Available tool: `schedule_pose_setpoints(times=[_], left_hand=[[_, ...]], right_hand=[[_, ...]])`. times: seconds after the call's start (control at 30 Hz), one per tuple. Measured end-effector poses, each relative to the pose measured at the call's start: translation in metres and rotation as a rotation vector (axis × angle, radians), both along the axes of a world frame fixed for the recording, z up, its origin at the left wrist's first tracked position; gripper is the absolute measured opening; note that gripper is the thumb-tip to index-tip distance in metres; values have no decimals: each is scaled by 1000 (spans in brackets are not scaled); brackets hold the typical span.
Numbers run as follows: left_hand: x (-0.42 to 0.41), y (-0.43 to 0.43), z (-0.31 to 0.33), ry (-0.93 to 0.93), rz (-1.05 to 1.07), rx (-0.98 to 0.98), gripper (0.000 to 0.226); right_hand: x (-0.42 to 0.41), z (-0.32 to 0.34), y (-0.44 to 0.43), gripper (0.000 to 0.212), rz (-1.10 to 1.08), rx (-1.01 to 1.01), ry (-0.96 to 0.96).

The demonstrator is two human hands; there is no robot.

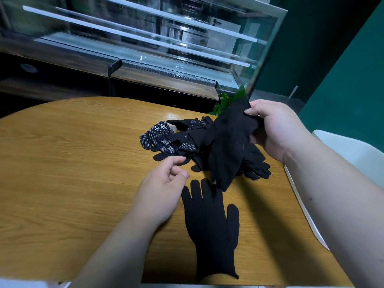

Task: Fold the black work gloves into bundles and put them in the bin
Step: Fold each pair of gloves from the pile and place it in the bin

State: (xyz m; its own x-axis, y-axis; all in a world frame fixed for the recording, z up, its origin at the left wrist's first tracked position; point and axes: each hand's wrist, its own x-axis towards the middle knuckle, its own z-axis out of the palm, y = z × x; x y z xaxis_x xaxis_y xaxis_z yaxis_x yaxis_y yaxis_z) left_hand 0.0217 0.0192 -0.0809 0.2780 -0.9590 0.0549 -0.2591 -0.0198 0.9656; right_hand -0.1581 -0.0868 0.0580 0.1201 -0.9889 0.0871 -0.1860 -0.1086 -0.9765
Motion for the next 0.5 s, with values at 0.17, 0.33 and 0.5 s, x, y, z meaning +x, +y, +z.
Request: schedule_pose_setpoints(times=[0.17, 0.33, 0.5], left_hand=[[5, -1, 1, 6, 90, 14, 22], [13, -3, 3, 67, 212, -33, 14], [26, 0, 12, 298, 458, -192, 27]], right_hand=[[9, -1, -2, 11, 5, -23, 3], [32, 7, -4, 10, 87, -45, 3], [68, 11, 4, 8, 233, -65, -35]])
